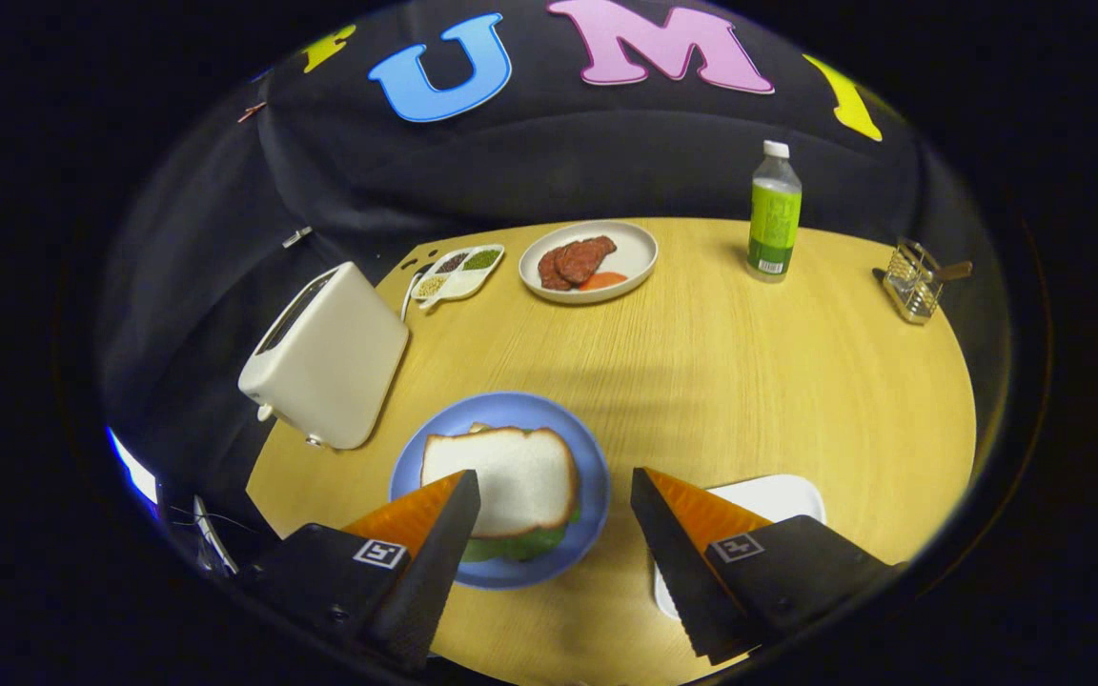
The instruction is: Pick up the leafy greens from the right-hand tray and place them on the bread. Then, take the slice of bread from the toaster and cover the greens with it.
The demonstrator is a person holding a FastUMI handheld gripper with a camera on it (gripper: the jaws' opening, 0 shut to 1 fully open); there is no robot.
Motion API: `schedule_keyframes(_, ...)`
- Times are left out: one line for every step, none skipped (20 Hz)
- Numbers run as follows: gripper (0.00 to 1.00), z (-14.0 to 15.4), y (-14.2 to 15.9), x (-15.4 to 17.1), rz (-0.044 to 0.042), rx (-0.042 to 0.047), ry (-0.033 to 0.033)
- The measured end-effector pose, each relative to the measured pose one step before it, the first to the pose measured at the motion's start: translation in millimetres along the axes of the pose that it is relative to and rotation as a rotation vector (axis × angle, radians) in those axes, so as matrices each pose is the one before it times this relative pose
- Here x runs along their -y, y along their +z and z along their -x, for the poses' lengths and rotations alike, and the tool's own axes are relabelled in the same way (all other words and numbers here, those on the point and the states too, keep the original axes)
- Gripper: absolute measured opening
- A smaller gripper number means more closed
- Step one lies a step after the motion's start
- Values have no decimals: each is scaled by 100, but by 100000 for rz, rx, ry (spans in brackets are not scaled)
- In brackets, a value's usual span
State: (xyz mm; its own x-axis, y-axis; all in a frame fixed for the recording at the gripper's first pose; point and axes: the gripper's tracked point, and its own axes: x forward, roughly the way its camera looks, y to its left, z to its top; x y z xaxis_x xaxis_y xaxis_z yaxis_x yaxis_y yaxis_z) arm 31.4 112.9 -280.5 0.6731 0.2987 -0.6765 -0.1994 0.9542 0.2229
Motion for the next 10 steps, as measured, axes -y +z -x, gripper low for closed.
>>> schedule_keyframes(99,803,1003,532,1108,3117,-1215)
schedule_keyframes(99,753,1163,361,662,3482,-946)
schedule_keyframes(99,670,1159,455,498,3341,-897)
schedule_keyframes(99,800,1156,539,374,3268,-963)
schedule_keyframes(99,854,1190,552,441,3209,-650)
schedule_keyframes(99,978,1284,640,1110,3479,-940)
schedule_keyframes(99,977,1394,831,1604,4116,-1373)
schedule_keyframes(99,994,1517,1104,1687,4270,-1855)
schedule_keyframes(99,922,1375,1028,1070,4147,-1824)
schedule_keyframes(99,1056,1392,1051,388,3629,-1824)
